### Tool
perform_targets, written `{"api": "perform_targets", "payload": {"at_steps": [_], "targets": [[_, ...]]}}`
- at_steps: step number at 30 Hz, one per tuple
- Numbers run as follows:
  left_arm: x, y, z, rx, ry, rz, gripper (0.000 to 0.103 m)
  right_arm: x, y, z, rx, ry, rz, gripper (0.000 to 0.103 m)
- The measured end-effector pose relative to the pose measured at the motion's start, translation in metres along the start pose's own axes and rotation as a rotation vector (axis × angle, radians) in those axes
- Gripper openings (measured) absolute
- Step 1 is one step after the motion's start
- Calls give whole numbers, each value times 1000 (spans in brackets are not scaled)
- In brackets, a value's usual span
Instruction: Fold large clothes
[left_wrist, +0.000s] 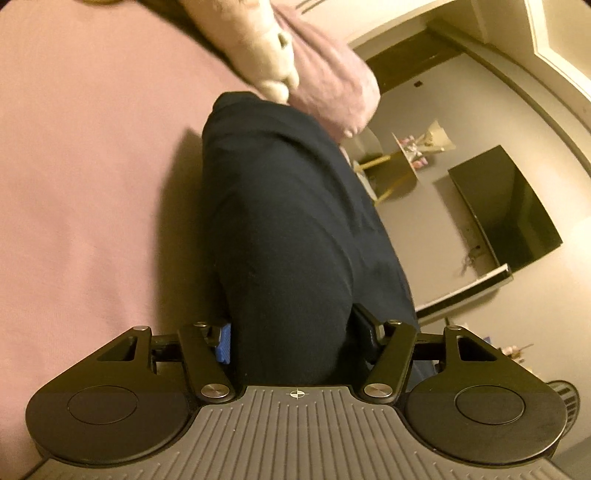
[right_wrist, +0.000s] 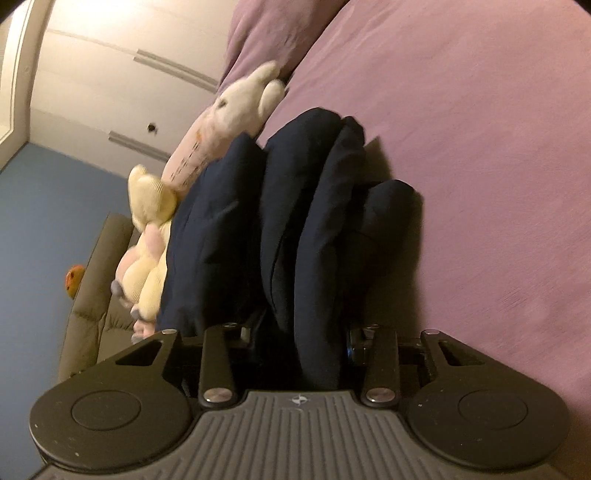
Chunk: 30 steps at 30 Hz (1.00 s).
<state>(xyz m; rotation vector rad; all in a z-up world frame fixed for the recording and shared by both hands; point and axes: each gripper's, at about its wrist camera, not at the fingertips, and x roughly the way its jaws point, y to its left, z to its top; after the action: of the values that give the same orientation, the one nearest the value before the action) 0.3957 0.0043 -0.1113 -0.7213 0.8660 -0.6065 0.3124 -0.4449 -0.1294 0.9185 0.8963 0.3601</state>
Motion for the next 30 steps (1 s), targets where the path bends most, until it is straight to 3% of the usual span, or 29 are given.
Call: {"api": "perform_targets", "payload": {"at_steps": [5, 9, 12, 16, 18, 21, 24, 25, 28, 30], "targets": [[-65, 21, -4, 9, -71, 100, 67, 46, 27, -24, -16, 91, 63, 38], [-88, 40, -12, -66, -109, 205, 71, 80, 49, -40, -44, 121, 80, 42], [-92, 38, -23, -94, -125, 269, 79, 81, 62, -45, -46, 68, -1, 55], [-113, 15, -49, -7, -157, 322, 83, 39, 81, -57, -112, -26, -108, 56], [-125, 0, -67, 19, -154, 300, 85, 6, 107, -74, -237, -130, -186, 57], [-128, -20, -89, 60, -144, 305, 86, -24, 152, -111, -479, -218, -177, 57], [-115, -32, -100, 131, -114, 375, 87, -17, 183, -147, -653, -179, -145, 54], [-115, -31, -103, 134, -108, 391, 88, -7, 188, -155, -689, -151, -173, 45], [-105, -22, -112, 125, -65, 415, 93, 28, 181, -167, -732, -66, -376, 39], [-96, -21, -121, 152, -64, 449, 96, 41, 169, -171, -736, -43, -432, 39]]}}
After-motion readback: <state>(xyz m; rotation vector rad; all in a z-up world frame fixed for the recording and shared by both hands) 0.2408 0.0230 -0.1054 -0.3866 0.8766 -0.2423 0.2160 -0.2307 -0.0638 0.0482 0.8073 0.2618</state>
